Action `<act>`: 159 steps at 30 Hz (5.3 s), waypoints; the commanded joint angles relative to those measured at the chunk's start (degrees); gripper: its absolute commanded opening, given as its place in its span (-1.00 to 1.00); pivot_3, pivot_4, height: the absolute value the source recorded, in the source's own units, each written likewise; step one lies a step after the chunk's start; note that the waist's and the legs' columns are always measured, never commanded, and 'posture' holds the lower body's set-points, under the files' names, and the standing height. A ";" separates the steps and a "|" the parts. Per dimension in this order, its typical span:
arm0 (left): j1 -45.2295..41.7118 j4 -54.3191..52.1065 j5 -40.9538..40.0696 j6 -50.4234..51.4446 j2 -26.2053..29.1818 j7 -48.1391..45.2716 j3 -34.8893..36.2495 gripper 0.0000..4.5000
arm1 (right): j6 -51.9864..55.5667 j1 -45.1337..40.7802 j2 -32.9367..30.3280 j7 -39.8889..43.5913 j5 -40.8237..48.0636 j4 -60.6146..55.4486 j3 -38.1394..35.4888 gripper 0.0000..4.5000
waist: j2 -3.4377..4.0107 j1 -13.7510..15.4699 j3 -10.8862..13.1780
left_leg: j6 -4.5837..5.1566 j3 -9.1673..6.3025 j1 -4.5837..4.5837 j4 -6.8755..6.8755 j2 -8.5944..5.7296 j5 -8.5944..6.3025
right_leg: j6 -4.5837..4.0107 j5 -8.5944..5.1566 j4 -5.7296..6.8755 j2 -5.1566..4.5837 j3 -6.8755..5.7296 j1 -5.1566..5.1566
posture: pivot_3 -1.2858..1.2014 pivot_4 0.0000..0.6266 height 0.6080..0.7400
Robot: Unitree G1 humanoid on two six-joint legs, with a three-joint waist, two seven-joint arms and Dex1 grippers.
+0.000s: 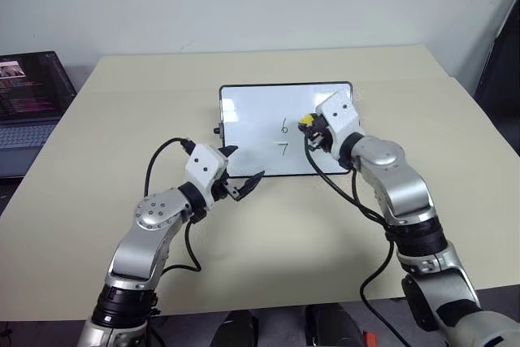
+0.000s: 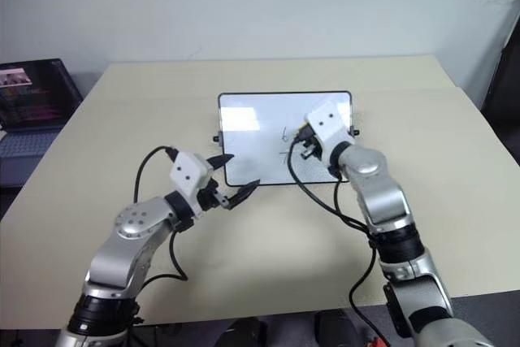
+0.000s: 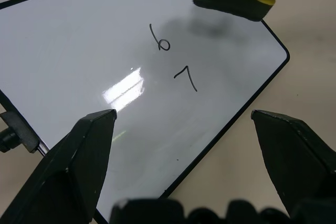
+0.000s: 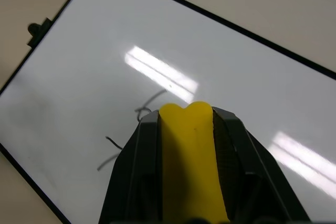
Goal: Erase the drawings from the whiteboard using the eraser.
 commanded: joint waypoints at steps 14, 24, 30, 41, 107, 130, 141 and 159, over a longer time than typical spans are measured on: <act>-0.23 -1.26 0.16 -1.76 1.06 0.20 1.01 1.00 | -15.13 -6.71 6.31 -4.77 -3.25 16.48 2.33 -0.56 | 0.00 -0.01 0.00 | 0.00 0.00 0.00 0.00 0.00 0.00 | 0.00 0.00 0.00 0.00 0.00 -0.01 | 0.03 -0.52 1.00; -0.57 -2.74 0.12 -0.56 1.10 0.92 1.00 1.00 | -22.23 -12.11 6.58 -8.45 -5.04 27.67 0.87 -0.56 | 0.01 -0.25 0.00 | 0.00 0.02 -0.01 -0.01 0.00 0.00 | -0.01 0.00 0.00 0.01 0.00 -0.04 | 0.03 -0.52 1.00; -1.18 -3.05 -0.01 0.11 1.33 1.23 1.25 1.00 | -22.44 -11.20 6.62 -8.42 -5.11 27.73 1.20 -0.56 | 0.01 -0.28 0.00 | 0.00 0.03 -0.01 -0.01 0.00 0.00 | -0.01 0.00 0.01 0.01 0.02 -0.04 | 0.03 -0.52 1.00; -1.50 -2.85 -0.29 0.13 2.28 1.35 1.79 1.00 | -16.35 -3.45 6.91 -5.44 -5.39 18.83 4.02 -0.56 | 0.01 -0.29 0.00 | 0.01 0.02 0.02 0.00 0.00 0.00 | -0.01 0.00 0.04 0.01 0.03 -0.02 | 0.03 -0.52 1.00; -1.89 -1.27 -0.19 -0.95 2.22 1.23 1.48 1.00 | -11.37 0.10 2.51 -4.09 -8.71 15.26 5.24 -0.56 | 0.01 -0.05 0.00 | 0.00 -0.01 0.06 0.02 0.01 0.00 | -0.01 0.01 0.05 0.03 0.00 0.05 | 0.03 -0.52 1.00; -2.53 -0.44 -0.15 -1.24 2.43 0.93 1.48 1.00 | -14.79 -5.84 5.48 -7.66 -7.66 21.91 4.20 -0.56 | 0.01 -0.03 0.00 | 0.04 -0.03 0.17 0.04 0.06 0.01 | -0.03 0.21 0.06 0.13 -0.01 0.14 | 0.03 -0.52 1.00; -1.97 -1.26 -0.44 -0.98 3.08 0.61 2.04 1.00 | -9.44 -3.14 1.84 -4.21 -6.31 11.09 1.98 -0.56 | 0.02 0.10 0.01 | 0.03 -0.07 0.09 0.03 0.07 0.02 | -0.03 0.21 0.01 0.15 -0.01 0.11 | 0.03 -0.52 1.00; -0.56 -2.01 -0.73 -0.53 3.05 -0.86 1.50 1.00 | 16.08 4.32 -7.48 3.75 0.62 -15.43 -0.65 -0.56 | 0.01 0.46 0.02 | 0.06 -0.03 -0.02 -0.02 0.08 -0.01 | -0.01 0.19 -0.11 0.14 0.02 -0.01 | 0.03 -0.52 1.00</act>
